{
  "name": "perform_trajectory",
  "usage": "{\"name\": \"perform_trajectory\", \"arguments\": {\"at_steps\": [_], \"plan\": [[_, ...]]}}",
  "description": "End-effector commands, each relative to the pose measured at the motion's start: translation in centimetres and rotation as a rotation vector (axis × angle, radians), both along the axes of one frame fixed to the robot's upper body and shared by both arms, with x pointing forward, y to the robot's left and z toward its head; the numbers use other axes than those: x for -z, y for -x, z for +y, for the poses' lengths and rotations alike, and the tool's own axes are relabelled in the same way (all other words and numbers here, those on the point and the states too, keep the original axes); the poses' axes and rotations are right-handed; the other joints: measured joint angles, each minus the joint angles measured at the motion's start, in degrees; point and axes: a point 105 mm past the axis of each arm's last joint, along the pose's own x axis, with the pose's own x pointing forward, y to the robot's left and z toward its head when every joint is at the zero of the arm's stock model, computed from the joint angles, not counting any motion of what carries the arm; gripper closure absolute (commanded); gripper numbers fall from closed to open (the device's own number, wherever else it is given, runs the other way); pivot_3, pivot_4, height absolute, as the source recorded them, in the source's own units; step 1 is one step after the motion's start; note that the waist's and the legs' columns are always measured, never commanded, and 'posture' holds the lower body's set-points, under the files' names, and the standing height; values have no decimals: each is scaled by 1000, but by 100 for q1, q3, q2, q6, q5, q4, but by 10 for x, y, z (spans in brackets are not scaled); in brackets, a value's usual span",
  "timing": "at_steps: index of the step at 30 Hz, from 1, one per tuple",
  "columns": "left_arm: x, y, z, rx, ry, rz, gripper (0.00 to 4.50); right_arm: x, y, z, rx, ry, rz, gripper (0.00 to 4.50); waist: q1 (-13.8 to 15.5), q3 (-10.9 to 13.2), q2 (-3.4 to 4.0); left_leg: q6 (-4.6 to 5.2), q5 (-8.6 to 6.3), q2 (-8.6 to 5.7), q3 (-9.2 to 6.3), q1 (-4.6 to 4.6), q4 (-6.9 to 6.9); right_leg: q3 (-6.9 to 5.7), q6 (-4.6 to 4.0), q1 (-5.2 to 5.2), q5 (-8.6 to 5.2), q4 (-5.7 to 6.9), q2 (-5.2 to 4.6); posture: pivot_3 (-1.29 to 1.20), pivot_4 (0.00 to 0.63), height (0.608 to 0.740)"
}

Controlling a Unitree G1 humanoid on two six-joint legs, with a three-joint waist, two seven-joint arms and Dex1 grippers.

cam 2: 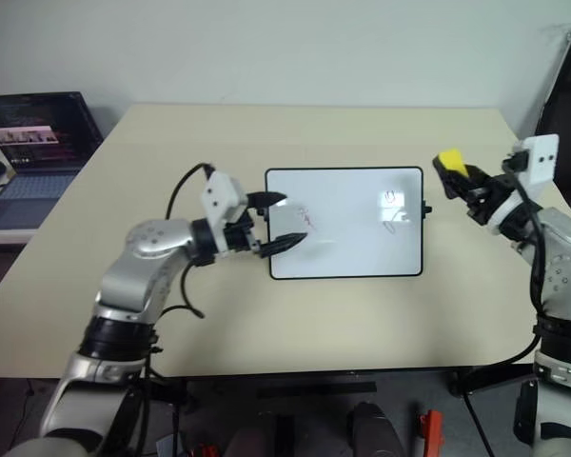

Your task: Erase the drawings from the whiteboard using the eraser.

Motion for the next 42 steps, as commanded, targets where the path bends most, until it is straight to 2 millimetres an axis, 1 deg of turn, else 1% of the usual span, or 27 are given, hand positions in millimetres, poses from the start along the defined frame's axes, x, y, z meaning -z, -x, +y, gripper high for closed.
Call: {"name": "perform_trajectory", "arguments": {"at_steps": [1,4,6,7,8,9,10,12,14,15,16,18,22,24,31,35,39,42], "plan": [[-16,11,20,-6,14,-61,0,-23,6,26,-80,152,-130,3171,-7,1,0,0,0,1,0,0,0,0,-1,-1,-1,0,0,0,150,740],[-14,11,40,-70,6,-72,0,-23,6,42,-128,218,-157,3172,-7,1,0,0,0,4,-1,0,-1,-4,-5,-4,-4,3,1,0,150,740],[-13,11,55,-115,-6,-74,0,-16,7,63,-194,314,-182,3172,-3,1,0,0,0,4,-1,0,-1,-5,-5,-4,-4,3,1,0,150,740],[-13,12,59,-126,-10,-74,0,-13,7,71,-217,348,-192,3172,-2,1,0,0,0,4,-1,-1,-1,-5,-6,-4,-4,2,1,0,150,740],[-12,12,61,-131,-12,-74,0,-12,6,76,-229,368,-199,3172,-2,1,0,0,0,5,-1,0,-1,-5,-6,-4,-4,1,1,0,150,740],[-10,12,63,-135,-27,-70,0,-8,5,86,-253,405,-220,3173,-2,1,0,0,0,5,-1,-1,-1,-6,-6,-4,-4,1,1,0,150,740],[-6,13,64,-128,-50,-63,0,-7,4,103,-283,432,-256,3173,-1,1,-1,0,0,5,-1,-1,0,-6,-6,-4,-4,2,1,0,150,740],[-3,16,61,-104,-69,-62,0,-5,2,126,-319,463,-312,3173,-21,2,1,0,0,5,1,1,-2,-4,-7,-7,-4,3,1,0,150,740],[-20,20,51,-57,-8,-65,0,3,-5,152,-327,562,-390,3173,-23,4,-2,0,0,9,1,-1,-2,-4,-9,-11,-4,8,5,0,150,740],[-25,21,50,-49,-1,-65,0,8,-7,163,-338,602,-417,3173,-19,5,-5,0,0,10,0,-3,-2,-5,-10,-14,-4,10,5,0,150,740],[-25,21,52,-54,-10,-58,0,12,-10,170,-342,620,-432,3173,-17,5,-6,0,0,10,0,-5,-1,-5,-10,-18,-5,12,5,0,150,740],[-19,23,57,-51,-61,-37,0,14,-16,177,-333,627,-446,3173,-14,5,-7,0,0,10,0,-5,-2,-7,-12,-19,-5,13,6,0,150,740],[-25,26,57,-44,-56,-29,0,19,-28,186,-325,640,-473,3173,19,6,-8,-2,-1,6,-1,-9,-3,-9,-15,-20,-6,12,-1,0,150,740],[-22,27,59,-51,-76,-16,0,23,-32,188,-324,653,-478,3173,10,6,-9,-3,-1,6,-1,-9,-2,-10,-15,-19,-6,12,-2,0,150,740],[-20,33,58,-47,-71,6,0,32,-44,188,-329,657,-460,3173,-15,6,-9,-3,-1,9,-4,-7,-5,-11,-19,-21,-7,20,1,0,150,740],[-18,35,61,-59,-82,20,0,46,-47,188,-357,685,-434,3173,-17,6,-9,-3,-1,9,-4,-6,-4,-11,-20,-21,-7,21,2,0,150,740],[-18,36,62,-63,-83,24,0,49,-54,189,-348,674,-416,3173,-22,7,-9,-3,-1,9,-4,-4,-5,-11,-21,-21,-8,23,2,0,150,740],[-17,36,62,-65,-83,27,0,60,-61,188,-332,712,-377,3174,-40,7,-9,-3,-1,9,-3,-2,-4,-9,-21,-21,-8,25,2,0,150,740]]}}
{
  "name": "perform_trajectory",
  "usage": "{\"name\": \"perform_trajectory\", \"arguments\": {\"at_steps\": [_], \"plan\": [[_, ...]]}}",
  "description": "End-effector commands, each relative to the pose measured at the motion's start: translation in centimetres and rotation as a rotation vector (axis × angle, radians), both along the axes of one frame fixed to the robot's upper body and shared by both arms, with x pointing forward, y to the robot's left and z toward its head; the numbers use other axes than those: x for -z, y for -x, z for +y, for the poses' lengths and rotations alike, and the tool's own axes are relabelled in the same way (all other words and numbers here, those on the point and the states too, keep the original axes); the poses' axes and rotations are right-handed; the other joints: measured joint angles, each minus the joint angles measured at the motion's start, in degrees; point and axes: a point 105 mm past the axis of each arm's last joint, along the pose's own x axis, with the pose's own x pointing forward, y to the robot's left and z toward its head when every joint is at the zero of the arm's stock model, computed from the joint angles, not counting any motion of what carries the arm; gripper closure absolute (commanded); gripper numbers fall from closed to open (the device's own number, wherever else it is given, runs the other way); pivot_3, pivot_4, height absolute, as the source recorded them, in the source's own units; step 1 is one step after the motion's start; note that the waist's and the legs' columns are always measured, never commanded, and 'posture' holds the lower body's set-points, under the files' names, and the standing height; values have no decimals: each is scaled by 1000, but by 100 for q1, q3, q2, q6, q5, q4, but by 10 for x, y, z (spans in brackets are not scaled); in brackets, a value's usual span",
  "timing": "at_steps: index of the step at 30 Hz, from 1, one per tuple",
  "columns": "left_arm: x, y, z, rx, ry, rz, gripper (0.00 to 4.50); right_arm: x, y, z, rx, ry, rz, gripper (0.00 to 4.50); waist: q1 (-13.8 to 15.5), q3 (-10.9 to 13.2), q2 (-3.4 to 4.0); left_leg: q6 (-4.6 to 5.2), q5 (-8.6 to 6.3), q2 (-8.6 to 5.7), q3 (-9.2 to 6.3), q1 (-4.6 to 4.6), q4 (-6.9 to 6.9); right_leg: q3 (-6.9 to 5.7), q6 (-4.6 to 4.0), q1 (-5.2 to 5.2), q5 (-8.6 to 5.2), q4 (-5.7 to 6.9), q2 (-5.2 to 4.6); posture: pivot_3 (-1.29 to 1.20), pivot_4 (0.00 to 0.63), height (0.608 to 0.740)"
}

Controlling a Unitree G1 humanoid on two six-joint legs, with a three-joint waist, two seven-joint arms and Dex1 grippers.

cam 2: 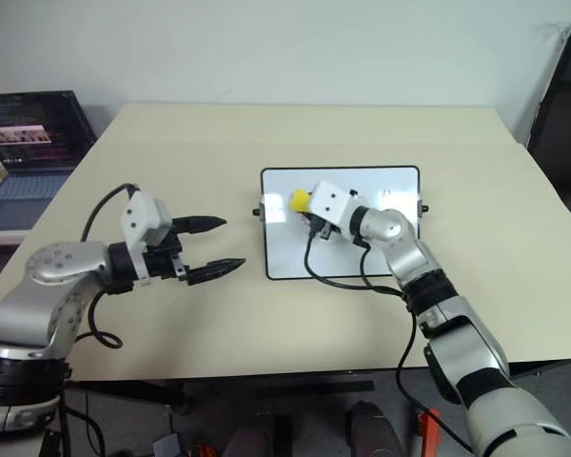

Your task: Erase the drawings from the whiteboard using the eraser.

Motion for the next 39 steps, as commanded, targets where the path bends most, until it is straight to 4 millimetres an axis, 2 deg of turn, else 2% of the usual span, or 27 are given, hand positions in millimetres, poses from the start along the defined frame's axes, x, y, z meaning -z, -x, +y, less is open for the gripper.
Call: {"name": "perform_trajectory", "arguments": {"at_steps": [1,6,9,13,18,21,25,28,32,34,37,38,39], "plan": [[-14,4,-1,4,-2,-53,0,-2,-6,1,10,18,-5,3174,-5,0,0,0,0,0,0,2,0,0,0,0,0,2,0,0,150,740],[-13,4,0,0,-4,-46,0,46,13,0,-90,130,146,3174,3,-3,-4,0,0,0,-3,7,1,-1,-1,6,0,3,1,0,150,740],[-13,3,0,-2,-8,-44,0,63,23,-6,-126,157,213,3174,4,-4,-4,0,0,0,-4,18,2,-2,-1,17,0,4,1,0,150,740],[-14,2,0,1,-12,-44,0,60,17,-16,-78,132,203,3174,4,-4,-4,0,1,0,-3,27,5,-1,-1,23,1,9,2,0,150,740],[-15,-2,-2,13,-14,-47,0,23,-16,-33,111,42,67,3175,17,-3,-4,5,16,2,-4,36,12,0,10,31,8,11,7,0,150,740],[-15,-4,-3,18,-18,-48,0,19,-21,-38,145,36,48,3177,21,-7,-10,11,32,1,-3,36,14,2,-7,32,11,8,7,0,150,740],[-17,-6,-4,25,-18,-51,0,34,-14,-36,104,58,90,3178,15,-8,-12,11,32,2,-2,36,13,5,4,31,17,8,9,0,150,740],[-17,-7,-6,33,-19,-51,0,59,8,-29,-11,105,180,3179,22,-10,-15,11,32,4,-5,36,9,2,14,31,21,7,10,0,150,740],[-16,-10,-8,47,-22,-49,0,75,28,-34,-78,195,209,3180,16,-10,-15,11,31,4,-4,35,5,3,15,31,20,4,10,0,150,740],[-17,-11,-10,53,-22,-52,0,69,32,-34,-81,158,217,3180,17,-10,-15,11,31,4,-3,35,5,3,15,30,20,5,11,0,150,740],[-20,-11,-12,62,-18,-61,0,38,34,-37,-69,50,181,3180,18,-9,-14,11,32,5,-5,36,7,3,16,30,21,8,13,0,150,740],[-21,-12,-13,61,-22,-67,0,23,34,-40,-55,-1,160,3181,19,-9,-14,11,32,6,-5,33,7,3,16,28,21,8,13,0,150,740],[-24,-16,-14,48,-26,-94,0,-12,38,-47,-53,-124,141,3181,21,-6,-11,11,32,6,-5,30,7,3,16,25,21,7,13,0,150,740]]}}
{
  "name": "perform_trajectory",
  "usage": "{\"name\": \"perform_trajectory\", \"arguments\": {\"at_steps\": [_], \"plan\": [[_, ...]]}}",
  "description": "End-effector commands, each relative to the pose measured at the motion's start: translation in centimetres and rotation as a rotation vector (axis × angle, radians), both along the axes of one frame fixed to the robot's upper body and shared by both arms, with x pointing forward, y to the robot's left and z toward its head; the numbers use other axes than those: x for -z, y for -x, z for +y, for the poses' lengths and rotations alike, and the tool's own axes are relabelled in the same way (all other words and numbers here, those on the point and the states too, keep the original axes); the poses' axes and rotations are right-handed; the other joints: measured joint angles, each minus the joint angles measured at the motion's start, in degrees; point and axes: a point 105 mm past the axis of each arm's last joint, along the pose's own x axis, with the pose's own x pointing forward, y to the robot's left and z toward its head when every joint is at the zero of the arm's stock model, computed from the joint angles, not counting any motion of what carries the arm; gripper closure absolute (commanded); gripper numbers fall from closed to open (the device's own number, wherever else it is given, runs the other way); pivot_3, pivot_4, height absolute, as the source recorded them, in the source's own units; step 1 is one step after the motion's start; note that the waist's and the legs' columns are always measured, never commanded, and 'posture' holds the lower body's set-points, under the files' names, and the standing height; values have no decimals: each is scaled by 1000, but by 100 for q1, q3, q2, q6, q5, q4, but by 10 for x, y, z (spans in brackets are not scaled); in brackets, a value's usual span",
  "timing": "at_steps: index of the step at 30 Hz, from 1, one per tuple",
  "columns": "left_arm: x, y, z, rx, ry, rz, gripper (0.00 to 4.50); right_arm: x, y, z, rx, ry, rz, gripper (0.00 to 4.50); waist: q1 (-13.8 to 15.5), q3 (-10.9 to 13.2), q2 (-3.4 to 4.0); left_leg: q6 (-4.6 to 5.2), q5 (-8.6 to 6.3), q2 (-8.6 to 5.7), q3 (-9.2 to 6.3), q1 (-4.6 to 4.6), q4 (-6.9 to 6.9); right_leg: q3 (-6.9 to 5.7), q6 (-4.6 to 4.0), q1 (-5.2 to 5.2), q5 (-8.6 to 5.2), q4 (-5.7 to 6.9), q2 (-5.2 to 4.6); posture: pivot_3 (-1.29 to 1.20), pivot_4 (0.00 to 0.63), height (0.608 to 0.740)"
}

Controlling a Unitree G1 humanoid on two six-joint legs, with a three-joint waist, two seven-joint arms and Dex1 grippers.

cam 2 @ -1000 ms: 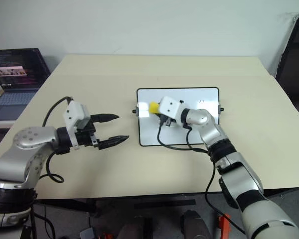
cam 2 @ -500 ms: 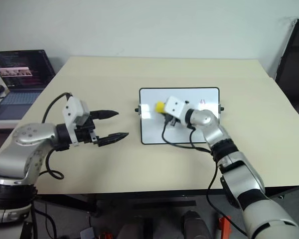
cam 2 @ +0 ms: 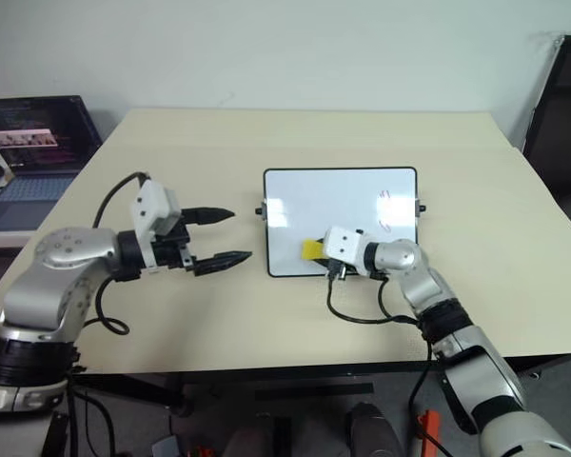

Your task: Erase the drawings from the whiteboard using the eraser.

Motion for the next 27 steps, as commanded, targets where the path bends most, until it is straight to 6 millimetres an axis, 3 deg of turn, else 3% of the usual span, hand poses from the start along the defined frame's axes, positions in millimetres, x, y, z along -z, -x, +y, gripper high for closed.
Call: {"name": "perform_trajectory", "arguments": {"at_steps": [1,3,6,10,15,19,27], "plan": [[-17,-7,-4,-9,-11,-101,0,-93,6,-21,55,-296,-70,3181,16,11,7,0,0,0,-1,-10,0,-1,0,-7,0,-1,0,0,150,740],[-24,-8,-7,-3,-1,-120,0,-130,23,-39,37,-361,-83,3182,49,19,15,-1,0,-1,-4,-42,1,-2,-12,-33,10,-2,-2,0,150,740],[-29,-7,-12,24,-17,-133,0,-150,43,-71,66,-341,-77,3182,98,18,13,-11,-11,-1,-8,-41,-3,-11,-21,-30,10,-10,-4,0,150,740],[-35,-14,-14,11,-45,-153,0,-150,56,-114,185,-172,-83,3182,151,18,11,-18,-32,0,-8,-41,-9,-19,-24,-25,-19,-21,-5,0,150,740],[-40,-17,-26,43,-45,-163,0,-148,62,-161,333,-119,-58,3182,121,21,10,-17,-35,-3,4,-40,-10,-6,-19,-27,-23,-23,-6,0,150,740],[-35,-22,-37,53,-49,-162,0,-128,65,-175,371,-45,-20,3182,120,22,7,-17,-35,-2,4,-37,-8,-6,3,-24,-36,-22,-4,0,150,740],[-31,-21,-51,101,-40,-152,0,-114,69,-196,430,-13,32,3182,109,23,9,-17,-34,-2,7,-35,-4,0,5,-24,-37,-19,-4,0,150,740]]}}
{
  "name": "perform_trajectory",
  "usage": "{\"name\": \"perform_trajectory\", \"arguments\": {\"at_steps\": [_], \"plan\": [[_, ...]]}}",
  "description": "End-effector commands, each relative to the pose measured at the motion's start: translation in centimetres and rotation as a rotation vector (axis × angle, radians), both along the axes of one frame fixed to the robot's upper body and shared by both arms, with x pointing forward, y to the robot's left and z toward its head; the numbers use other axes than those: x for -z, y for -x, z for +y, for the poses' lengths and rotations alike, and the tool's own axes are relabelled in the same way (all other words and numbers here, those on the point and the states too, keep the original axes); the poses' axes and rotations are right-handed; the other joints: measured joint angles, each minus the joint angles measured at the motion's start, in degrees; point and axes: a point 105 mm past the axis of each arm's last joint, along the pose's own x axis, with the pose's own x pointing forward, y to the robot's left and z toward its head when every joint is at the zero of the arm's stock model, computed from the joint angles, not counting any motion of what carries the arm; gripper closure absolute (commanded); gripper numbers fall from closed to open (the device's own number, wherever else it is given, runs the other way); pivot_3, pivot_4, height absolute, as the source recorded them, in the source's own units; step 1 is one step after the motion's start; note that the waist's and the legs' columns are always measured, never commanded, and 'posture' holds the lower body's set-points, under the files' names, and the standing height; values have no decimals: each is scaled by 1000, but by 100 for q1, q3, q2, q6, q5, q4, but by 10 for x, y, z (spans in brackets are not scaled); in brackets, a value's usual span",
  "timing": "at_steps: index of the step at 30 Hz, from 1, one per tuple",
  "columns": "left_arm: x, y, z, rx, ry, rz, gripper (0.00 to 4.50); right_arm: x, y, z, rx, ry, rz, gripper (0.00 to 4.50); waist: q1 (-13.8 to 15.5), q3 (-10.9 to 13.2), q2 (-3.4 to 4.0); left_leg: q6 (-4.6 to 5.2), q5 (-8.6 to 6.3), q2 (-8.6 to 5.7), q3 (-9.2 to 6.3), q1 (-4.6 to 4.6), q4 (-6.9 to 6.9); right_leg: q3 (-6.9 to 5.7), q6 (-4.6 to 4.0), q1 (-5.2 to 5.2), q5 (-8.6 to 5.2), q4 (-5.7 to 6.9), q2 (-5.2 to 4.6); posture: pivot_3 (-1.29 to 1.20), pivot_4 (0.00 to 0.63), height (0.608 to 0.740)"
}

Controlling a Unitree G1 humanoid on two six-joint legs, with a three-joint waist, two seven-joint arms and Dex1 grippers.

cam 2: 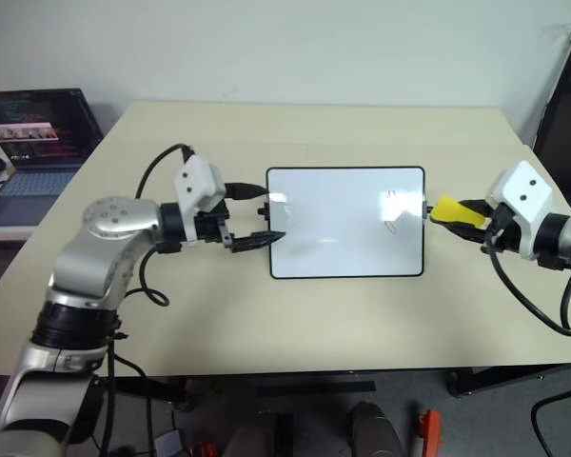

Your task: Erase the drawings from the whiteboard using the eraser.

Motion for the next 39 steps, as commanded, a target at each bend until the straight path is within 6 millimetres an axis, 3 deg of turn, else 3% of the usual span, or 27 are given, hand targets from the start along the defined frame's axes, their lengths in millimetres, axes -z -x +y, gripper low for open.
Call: {"name": "perform_trajectory", "arguments": {"at_steps": [1,10,27,39], "plan": [[-11,1,-2,16,1,-49,0,-4,9,-17,32,46,-6,3182,20,0,0,0,0,0,-1,-1,-1,-1,-1,0,0,-1,0,0,150,740],[-7,-1,-4,22,-1,-39,0,5,16,-33,76,77,31,3182,25,0,0,0,0,-1,1,4,1,1,4,2,-2,4,-1,0,150,740],[-9,-8,-5,5,2,-58,0,-12,3,-32,93,43,-46,3182,27,0,0,0,0,-2,2,3,5,2,1,3,0,5,-1,0,150,740],[-7,-8,-8,6,3,-51,0,-8,2,-29,80,46,-30,3182,32,0,0,0,0,-2,1,3,5,2,-2,4,2,6,-1,0,150,740]]}}
